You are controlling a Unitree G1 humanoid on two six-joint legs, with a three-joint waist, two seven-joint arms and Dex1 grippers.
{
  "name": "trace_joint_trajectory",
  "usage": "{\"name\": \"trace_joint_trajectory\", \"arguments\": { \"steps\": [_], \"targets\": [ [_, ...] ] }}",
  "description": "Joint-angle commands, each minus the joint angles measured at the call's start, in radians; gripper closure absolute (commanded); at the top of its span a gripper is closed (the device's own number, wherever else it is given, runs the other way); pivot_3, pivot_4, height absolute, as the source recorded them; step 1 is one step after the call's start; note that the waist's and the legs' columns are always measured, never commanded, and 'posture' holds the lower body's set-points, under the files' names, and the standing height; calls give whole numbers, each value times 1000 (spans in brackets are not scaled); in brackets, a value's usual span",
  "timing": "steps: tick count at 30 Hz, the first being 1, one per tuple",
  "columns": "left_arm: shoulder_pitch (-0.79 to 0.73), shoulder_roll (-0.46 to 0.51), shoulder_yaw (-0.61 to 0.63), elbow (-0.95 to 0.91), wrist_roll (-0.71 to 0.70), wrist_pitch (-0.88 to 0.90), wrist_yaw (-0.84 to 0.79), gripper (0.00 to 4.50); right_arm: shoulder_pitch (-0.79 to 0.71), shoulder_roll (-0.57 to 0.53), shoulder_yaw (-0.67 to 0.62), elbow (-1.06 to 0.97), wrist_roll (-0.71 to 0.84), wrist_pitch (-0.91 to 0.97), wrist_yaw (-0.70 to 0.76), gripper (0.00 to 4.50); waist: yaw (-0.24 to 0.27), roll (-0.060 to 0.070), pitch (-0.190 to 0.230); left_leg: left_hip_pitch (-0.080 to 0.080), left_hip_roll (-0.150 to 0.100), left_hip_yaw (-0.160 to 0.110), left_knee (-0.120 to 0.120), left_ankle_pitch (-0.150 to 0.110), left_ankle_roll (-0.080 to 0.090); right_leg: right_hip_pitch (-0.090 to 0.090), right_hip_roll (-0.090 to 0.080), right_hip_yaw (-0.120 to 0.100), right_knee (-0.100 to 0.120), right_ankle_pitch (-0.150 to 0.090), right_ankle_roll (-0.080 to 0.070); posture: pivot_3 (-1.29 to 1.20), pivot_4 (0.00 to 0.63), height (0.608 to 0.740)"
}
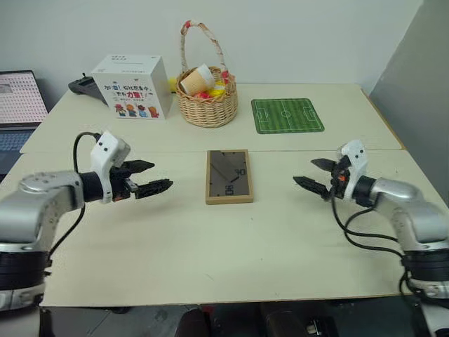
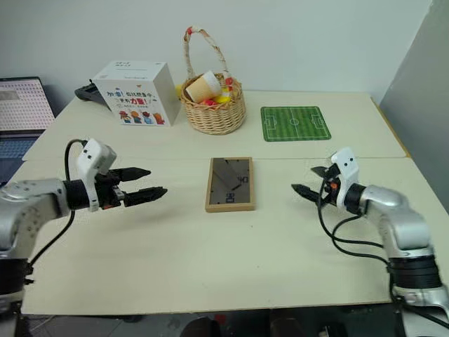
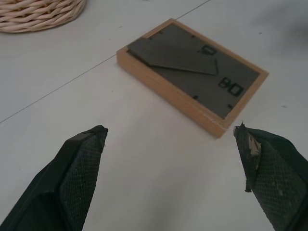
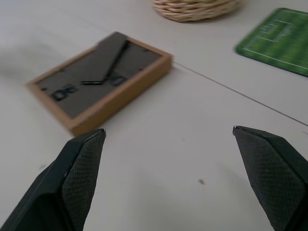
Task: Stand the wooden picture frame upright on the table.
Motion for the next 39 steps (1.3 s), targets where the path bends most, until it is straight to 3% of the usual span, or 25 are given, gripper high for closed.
{"name": "trace_joint_trajectory", "arguments": {
  "steps": [1,7,11,19,28,32,39],
  "targets": [
    [-38,48,-22,21,22,-24,-41,0,-58,-39,16,-1,24,27,76,12,0,0,0,0,0,-1,0,0,0,0,0,-1,0,0,0,0,150,740],
    [-56,-20,-26,17,36,-28,38,0,-88,5,44,34,-33,-3,16,12,3,0,0,-2,-1,-9,1,0,1,0,1,-2,0,0,-1,0,150,740],
    [-65,-147,-41,82,116,-100,193,0,-110,118,56,70,-83,-39,-103,12,2,0,0,-4,-1,-11,2,0,1,-2,1,-2,1,0,-1,0,150,740],
    [-153,-397,-91,193,254,-193,473,1877,-201,355,104,329,-289,-192,-416,1988,4,0,0,-8,0,-11,6,0,0,-3,-1,-5,3,0,-1,0,150,740],
    [-154,-563,-180,268,381,-293,615,3836,-240,486,152,513,-378,-332,-453,4236,3,0,-1,-8,-2,-11,6,3,-4,-3,-6,-5,3,0,-1,0,150,740],
    [-135,-608,-201,229,370,-272,593,4493,-241,535,157,483,-355,-313,-414,4500,2,0,-1,-8,-1,-11,6,3,-4,-3,-6,-6,3,0,-1,0,150,740],
    [-74,-585,-238,97,350,-173,518,4493,-159,555,197,310,-306,-200,-312,4500,3,0,-1,-8,-1,-12,5,3,-5,-2,-6,-7,3,0,-1,0,150,740]
  ]
}}
